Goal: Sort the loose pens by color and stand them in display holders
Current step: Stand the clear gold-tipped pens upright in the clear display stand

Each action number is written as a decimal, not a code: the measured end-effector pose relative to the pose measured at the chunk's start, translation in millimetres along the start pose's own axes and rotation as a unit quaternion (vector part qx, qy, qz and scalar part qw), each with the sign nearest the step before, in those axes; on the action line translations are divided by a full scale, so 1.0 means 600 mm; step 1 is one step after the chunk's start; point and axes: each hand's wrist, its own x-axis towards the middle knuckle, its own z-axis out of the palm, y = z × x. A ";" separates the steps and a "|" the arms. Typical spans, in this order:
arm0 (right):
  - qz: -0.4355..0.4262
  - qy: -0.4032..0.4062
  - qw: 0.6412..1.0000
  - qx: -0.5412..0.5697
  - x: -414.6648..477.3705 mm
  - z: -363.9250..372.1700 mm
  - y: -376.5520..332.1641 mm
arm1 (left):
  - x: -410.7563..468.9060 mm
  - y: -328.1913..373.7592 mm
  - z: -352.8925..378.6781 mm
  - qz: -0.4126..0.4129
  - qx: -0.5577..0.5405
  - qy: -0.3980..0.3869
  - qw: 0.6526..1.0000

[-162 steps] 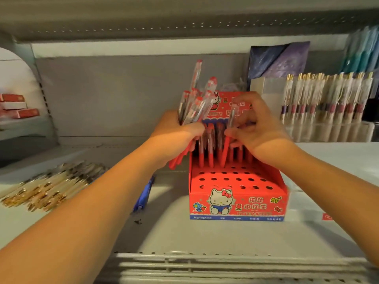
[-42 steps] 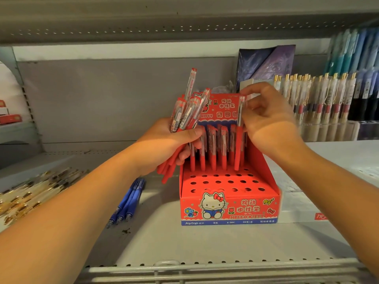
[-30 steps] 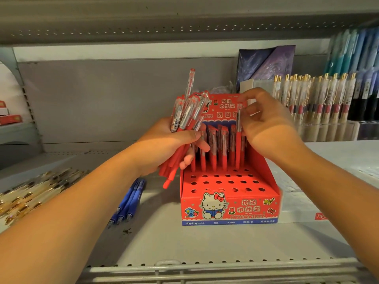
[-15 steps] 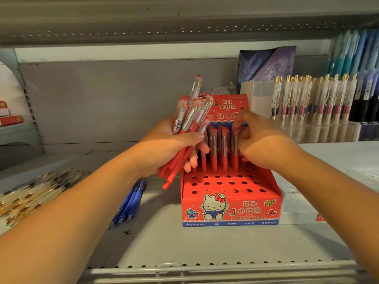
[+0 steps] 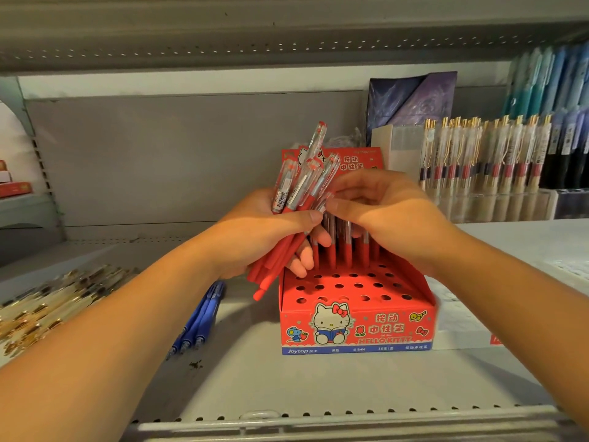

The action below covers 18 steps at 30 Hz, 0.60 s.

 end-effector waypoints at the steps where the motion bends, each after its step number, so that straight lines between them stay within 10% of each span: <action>1: 0.003 -0.004 1.000 0.009 0.000 -0.001 0.001 | 0.000 0.000 -0.001 0.001 -0.003 -0.004 1.000; 18: -0.046 0.105 0.963 0.245 0.005 -0.010 -0.022 | 0.006 -0.007 -0.010 -0.002 -0.040 0.024 0.999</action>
